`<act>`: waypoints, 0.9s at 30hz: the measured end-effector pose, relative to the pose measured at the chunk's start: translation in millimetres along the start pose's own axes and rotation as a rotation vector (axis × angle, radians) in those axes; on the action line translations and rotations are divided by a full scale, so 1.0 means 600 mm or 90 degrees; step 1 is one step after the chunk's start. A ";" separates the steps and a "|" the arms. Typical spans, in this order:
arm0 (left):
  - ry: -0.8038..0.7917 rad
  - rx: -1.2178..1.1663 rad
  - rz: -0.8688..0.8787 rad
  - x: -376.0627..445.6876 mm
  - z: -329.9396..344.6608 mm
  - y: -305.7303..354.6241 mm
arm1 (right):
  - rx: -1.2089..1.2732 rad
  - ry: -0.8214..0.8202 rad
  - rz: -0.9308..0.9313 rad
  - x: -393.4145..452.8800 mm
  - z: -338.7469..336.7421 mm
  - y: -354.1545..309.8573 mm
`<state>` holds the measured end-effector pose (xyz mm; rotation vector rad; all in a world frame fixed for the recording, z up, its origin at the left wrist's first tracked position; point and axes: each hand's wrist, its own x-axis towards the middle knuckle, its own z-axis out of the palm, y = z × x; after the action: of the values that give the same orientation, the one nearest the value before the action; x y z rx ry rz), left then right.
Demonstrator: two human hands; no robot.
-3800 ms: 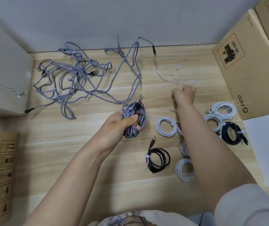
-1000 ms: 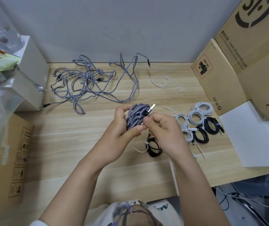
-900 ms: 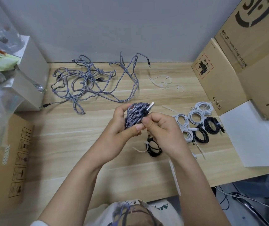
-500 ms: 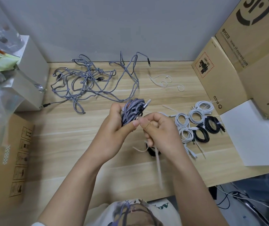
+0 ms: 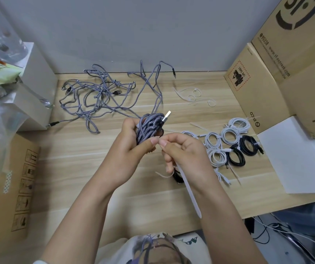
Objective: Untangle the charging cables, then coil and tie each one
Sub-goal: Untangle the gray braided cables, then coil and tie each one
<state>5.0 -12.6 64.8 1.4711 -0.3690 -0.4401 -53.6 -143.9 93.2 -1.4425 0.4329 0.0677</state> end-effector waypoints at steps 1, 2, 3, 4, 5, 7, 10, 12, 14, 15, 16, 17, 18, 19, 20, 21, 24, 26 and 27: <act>0.010 -0.014 0.005 0.000 0.000 0.000 | 0.007 -0.003 0.001 -0.001 0.002 0.000; 0.020 -0.019 0.015 0.000 0.001 0.001 | 0.010 -0.002 0.001 -0.002 0.004 -0.001; 0.028 -0.018 0.021 0.001 0.001 0.001 | 0.011 0.002 -0.001 -0.003 0.006 -0.001; 0.039 -0.016 0.023 0.001 0.003 0.000 | 0.009 0.006 -0.004 -0.004 0.007 -0.001; 0.053 -0.012 0.021 0.001 0.004 0.001 | 0.005 0.007 -0.007 -0.006 0.007 -0.003; 0.083 0.015 0.011 0.001 0.004 -0.001 | -0.020 -0.003 -0.024 -0.006 0.007 -0.005; 0.106 0.134 0.018 -0.002 0.001 -0.004 | -0.141 -0.019 -0.132 -0.006 0.004 -0.004; 0.103 0.213 0.035 -0.004 0.003 -0.003 | -0.232 -0.035 -0.216 -0.008 0.006 -0.004; 0.091 0.250 0.023 -0.006 0.008 -0.004 | -0.256 -0.079 -0.270 -0.010 0.013 -0.005; 0.087 0.262 0.011 -0.007 0.010 -0.003 | -0.263 -0.103 -0.291 -0.010 0.017 -0.007; 0.088 0.277 0.006 -0.007 0.011 -0.006 | -0.270 -0.118 -0.304 -0.009 0.020 -0.006; 0.088 0.292 0.006 -0.007 0.013 -0.008 | -0.271 -0.130 -0.300 -0.007 0.022 -0.004; 0.089 0.306 0.007 -0.007 0.014 -0.011 | -0.267 -0.133 -0.281 -0.005 0.023 -0.002; 0.088 0.313 0.009 -0.008 0.016 -0.010 | -0.260 -0.121 -0.257 -0.003 0.025 0.000; 0.089 0.317 0.012 -0.010 0.019 -0.010 | -0.258 -0.094 -0.241 0.000 0.027 0.002; 0.090 0.319 0.014 -0.011 0.023 -0.007 | -0.266 -0.052 -0.235 0.003 0.029 0.004; 0.083 0.348 0.033 -0.016 0.036 0.001 | -0.402 0.109 -0.263 0.015 0.030 0.012; 0.080 0.357 0.029 -0.018 0.041 0.005 | -0.459 0.164 -0.276 0.020 0.029 0.015; 0.078 0.361 0.026 -0.018 0.044 0.006 | -0.487 0.186 -0.287 0.020 0.028 0.016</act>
<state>-17.2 -29.9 70.3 2.0270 -0.4470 -0.2159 -41.3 -128.6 81.6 -2.2902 0.3165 -0.3832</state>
